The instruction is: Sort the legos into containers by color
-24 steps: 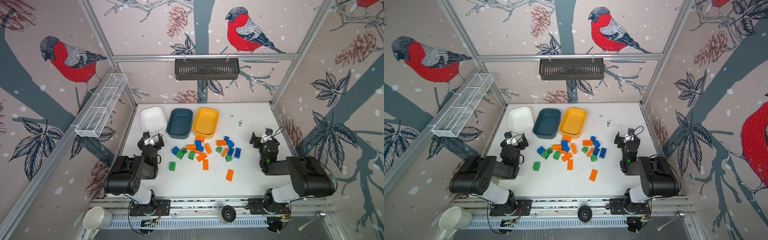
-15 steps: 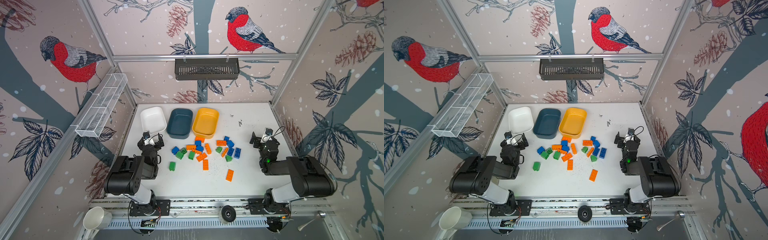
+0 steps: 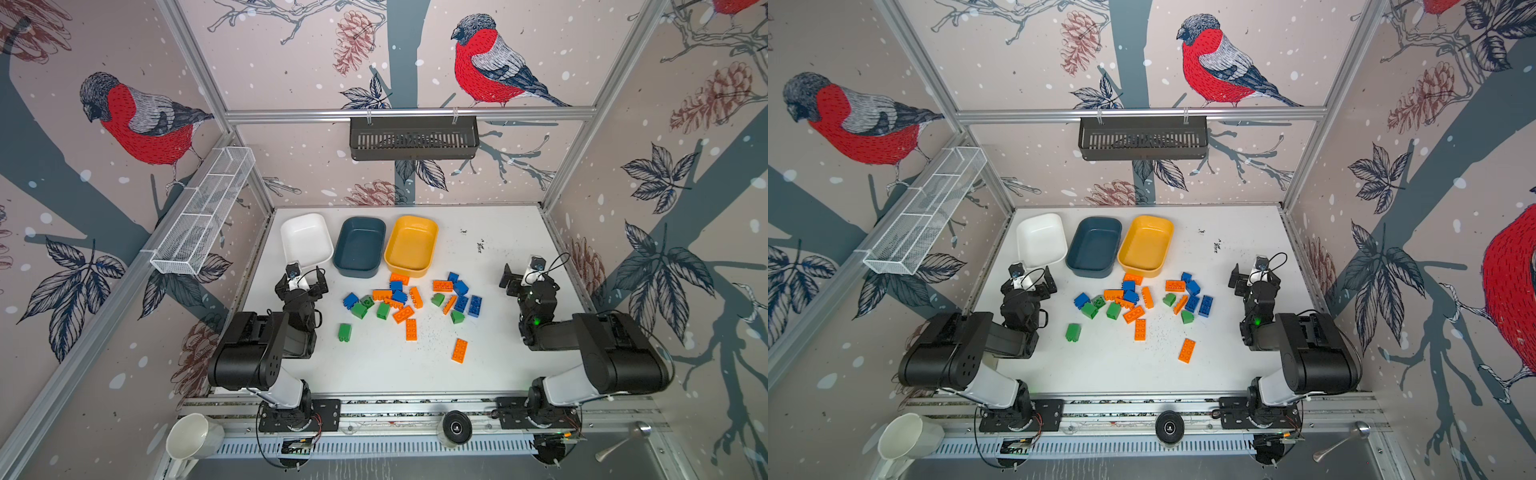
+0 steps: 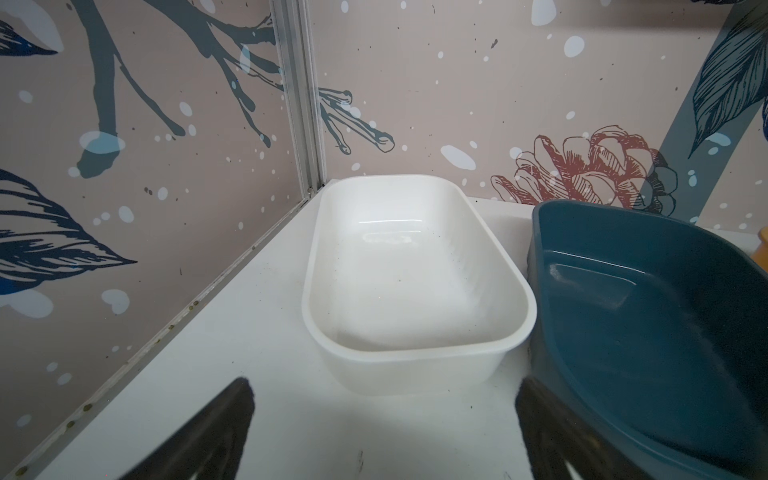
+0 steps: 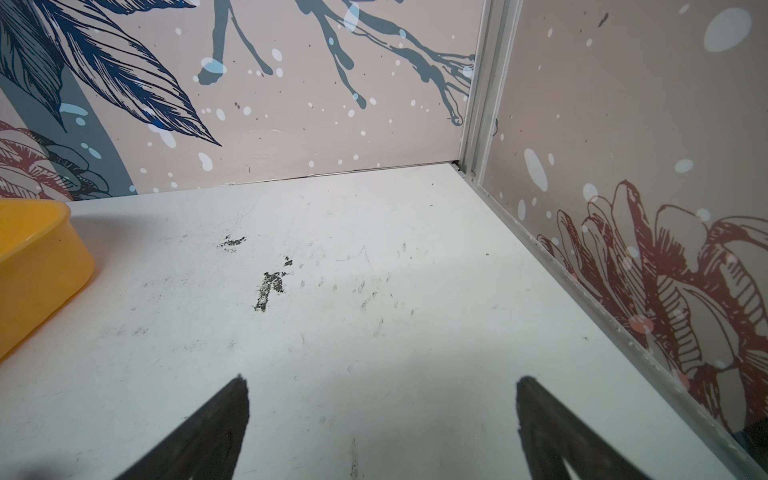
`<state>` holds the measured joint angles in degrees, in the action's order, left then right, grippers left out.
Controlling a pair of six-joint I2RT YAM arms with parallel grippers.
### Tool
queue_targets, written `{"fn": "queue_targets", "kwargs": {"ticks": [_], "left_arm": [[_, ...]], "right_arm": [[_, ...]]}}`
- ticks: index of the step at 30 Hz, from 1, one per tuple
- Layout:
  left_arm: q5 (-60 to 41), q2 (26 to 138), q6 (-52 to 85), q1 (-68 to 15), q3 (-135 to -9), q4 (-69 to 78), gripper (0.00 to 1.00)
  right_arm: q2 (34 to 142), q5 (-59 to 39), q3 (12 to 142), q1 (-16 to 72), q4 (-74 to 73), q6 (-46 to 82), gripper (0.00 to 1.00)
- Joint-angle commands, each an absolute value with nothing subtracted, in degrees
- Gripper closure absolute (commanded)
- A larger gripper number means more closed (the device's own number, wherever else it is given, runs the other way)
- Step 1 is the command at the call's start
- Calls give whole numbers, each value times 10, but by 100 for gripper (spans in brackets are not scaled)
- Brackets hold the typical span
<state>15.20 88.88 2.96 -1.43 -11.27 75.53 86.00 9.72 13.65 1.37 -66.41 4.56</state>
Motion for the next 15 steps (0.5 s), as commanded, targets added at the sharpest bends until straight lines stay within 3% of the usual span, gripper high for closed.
{"fn": "queue_targets", "kwargs": {"ticks": [1,15], "left_arm": [[157,889,25,-15,-113,781,2],[149,886,22,-14,-109,788,2]], "right_arm": [[859,102,136,15,-681,47,1],[856,102,133,15,-686,46,0]]}}
